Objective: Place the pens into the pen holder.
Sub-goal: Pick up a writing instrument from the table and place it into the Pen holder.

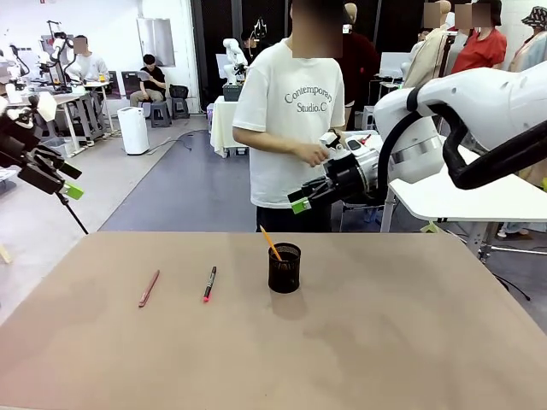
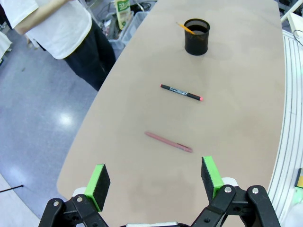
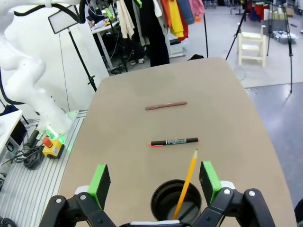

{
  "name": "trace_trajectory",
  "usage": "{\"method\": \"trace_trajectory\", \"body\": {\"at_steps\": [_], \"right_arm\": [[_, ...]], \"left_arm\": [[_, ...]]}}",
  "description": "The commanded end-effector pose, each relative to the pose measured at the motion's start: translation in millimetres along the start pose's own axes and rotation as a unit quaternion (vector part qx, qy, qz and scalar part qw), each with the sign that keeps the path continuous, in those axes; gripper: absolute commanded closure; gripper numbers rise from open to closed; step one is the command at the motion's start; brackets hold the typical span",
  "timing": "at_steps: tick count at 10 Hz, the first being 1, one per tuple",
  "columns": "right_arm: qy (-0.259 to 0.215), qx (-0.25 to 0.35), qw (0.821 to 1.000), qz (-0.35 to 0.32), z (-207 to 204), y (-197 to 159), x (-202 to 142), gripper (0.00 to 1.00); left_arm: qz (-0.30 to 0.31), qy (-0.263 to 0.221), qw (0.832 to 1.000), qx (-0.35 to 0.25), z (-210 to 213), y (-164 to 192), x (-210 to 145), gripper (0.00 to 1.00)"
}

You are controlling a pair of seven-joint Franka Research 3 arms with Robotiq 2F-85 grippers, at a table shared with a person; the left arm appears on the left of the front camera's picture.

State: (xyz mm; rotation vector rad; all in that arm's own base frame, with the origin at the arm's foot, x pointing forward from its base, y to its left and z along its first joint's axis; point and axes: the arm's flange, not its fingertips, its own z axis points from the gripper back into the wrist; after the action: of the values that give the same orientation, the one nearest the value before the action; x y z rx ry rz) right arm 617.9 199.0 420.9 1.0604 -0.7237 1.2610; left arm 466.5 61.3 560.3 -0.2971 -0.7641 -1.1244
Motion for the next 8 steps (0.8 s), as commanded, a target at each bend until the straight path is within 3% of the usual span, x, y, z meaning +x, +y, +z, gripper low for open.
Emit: {"method": "trace_trajectory", "body": {"at_steps": [1, 6, 8], "right_arm": [[-0.004, -0.001, 1.000, 0.005, -4, -5, -2, 0.00], [0.000, 0.003, 1.000, -0.004, -3, -2, -6, 0.00], [0.075, -0.021, 0.997, 0.020, 37, 23, 24, 0.00]], "left_arm": [[-0.001, -0.005, 1.000, -0.002, 2, -1, 0, 0.00], [-0.001, -0.005, 1.000, -0.002, 2, -1, 0, 0.00], [-0.001, -0.005, 1.000, -0.002, 2, -1, 0, 0.00]]}}
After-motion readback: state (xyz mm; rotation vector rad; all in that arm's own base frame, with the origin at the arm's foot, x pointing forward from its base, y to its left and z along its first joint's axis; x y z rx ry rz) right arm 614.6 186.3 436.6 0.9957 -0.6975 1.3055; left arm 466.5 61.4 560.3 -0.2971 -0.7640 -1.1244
